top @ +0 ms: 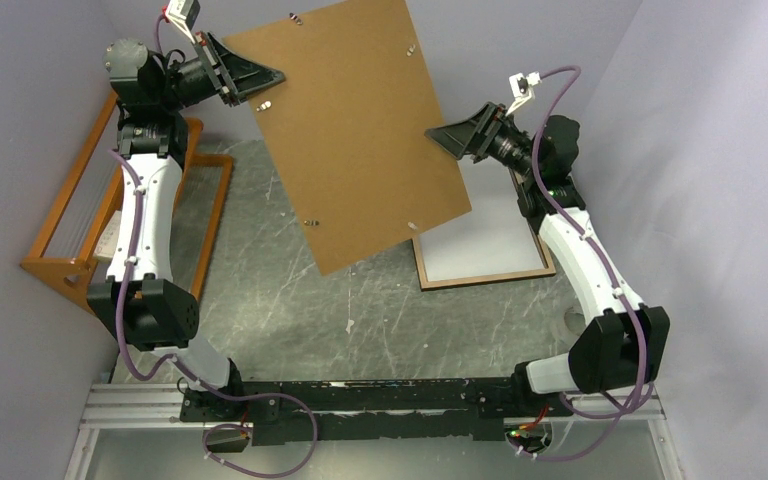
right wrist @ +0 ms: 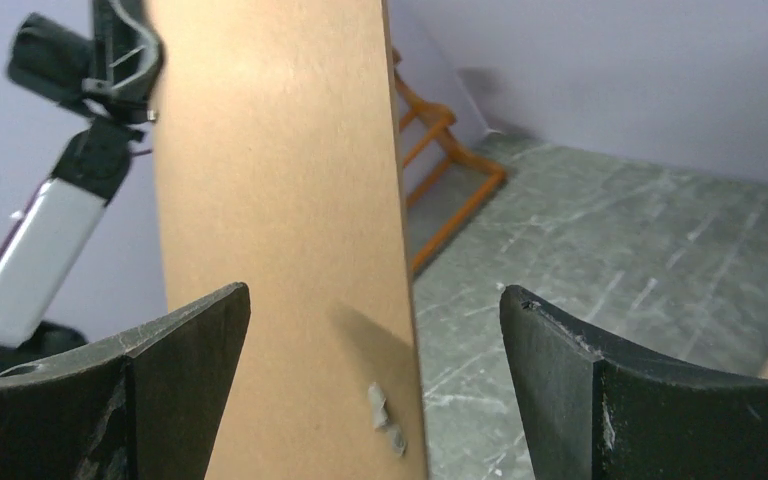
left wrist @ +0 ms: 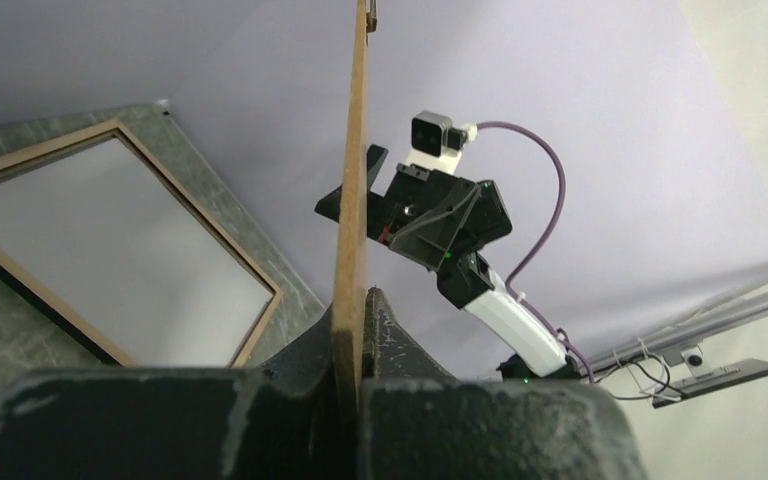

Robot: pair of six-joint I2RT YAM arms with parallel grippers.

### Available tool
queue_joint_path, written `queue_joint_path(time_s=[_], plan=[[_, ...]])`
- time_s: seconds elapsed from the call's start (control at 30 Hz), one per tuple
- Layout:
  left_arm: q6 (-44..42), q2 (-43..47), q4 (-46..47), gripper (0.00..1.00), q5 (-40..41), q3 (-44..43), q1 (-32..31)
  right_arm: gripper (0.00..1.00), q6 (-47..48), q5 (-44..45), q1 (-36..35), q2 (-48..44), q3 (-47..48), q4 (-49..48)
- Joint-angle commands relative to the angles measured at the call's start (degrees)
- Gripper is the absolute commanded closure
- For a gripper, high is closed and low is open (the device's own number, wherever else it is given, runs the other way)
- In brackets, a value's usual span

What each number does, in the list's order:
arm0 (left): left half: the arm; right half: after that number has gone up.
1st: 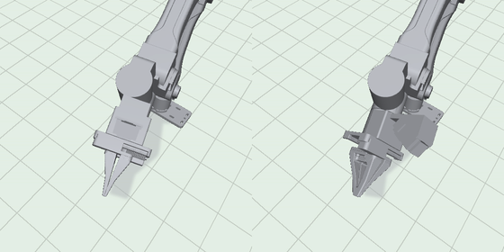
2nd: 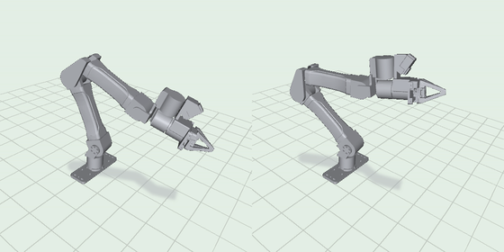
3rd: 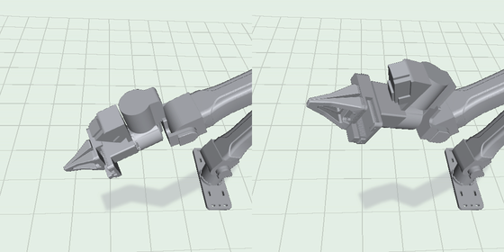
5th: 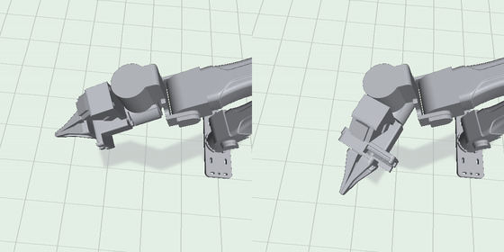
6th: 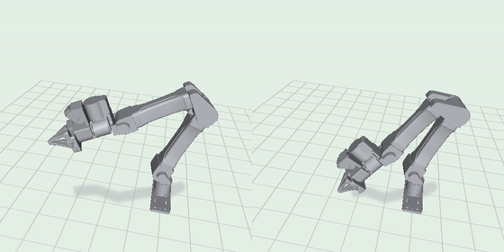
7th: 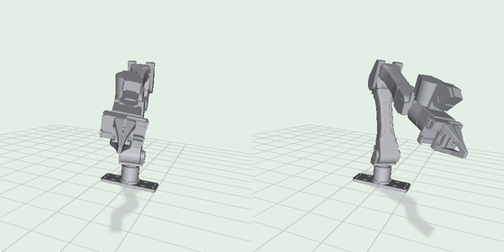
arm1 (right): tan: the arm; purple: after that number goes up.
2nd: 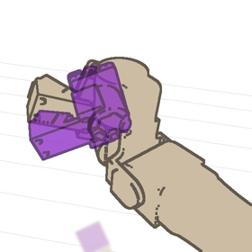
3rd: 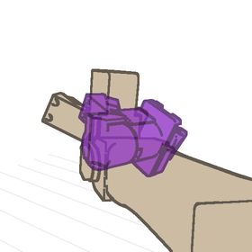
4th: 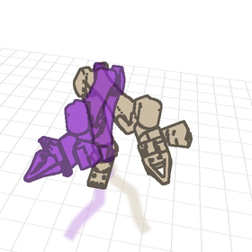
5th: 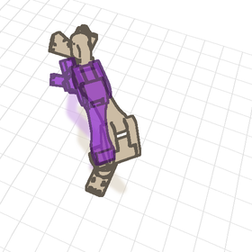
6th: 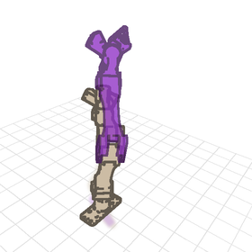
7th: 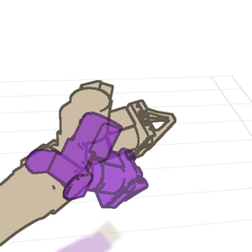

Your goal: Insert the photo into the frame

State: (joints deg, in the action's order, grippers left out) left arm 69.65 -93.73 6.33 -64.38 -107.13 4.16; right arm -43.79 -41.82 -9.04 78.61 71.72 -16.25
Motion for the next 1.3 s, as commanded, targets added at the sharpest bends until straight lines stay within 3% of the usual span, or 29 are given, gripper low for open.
queue_joint_path(time_s=[0.0,0.17,0.33,0.53,0.6,0.83,1.07,1.17,1.27], plan=[[4.3,1.7,4.8,0.97,-3.3,-1.0,0.1,0.01,-6.5,-12.8,1.0,3.3,4.3,-11.9],[8.9,1.4,10.2,0.97,-5.7,0.2,0.1,0.04,-14.4,-16.8,1.1,6.9,5.7,-19.5],[10.3,1.7,12.4,0.98,-7.0,1.2,0.2,0.14,-17.0,-17.2,1.0,8.4,7.2,-22.5],[10.8,1.7,13.3,0.98,-6.9,1.9,0.1,0.45,-27.1,-20.6,0.5,10.4,7.5,-35.6],[11.4,1.6,14.3,0.97,-6.5,2.4,0.2,0.5,-30.6,-20.4,-0.2,10.4,7.1,-39.5],[12.1,1.2,16.3,0.97,-5.8,3.5,0.1,0.65,-37.6,-19.9,-2.6,12.2,6.6,-44.5],[7.6,1.5,11.4,0.97,-4.9,3.8,0.1,1.0,-38.9,-20.3,-3.8,13.7,7.2,-45.6],[4.8,1.6,8.1,0.97,-4.3,3.6,0.1,1.0,-36.3,-19.6,-4.0,13.0,7.1,-42.4],[0.1,1.9,2.5,0.86,-2.9,3.3,0.1,1.0,-36.2,-17.6,-4.0,12.8,6.1,-41.9]])
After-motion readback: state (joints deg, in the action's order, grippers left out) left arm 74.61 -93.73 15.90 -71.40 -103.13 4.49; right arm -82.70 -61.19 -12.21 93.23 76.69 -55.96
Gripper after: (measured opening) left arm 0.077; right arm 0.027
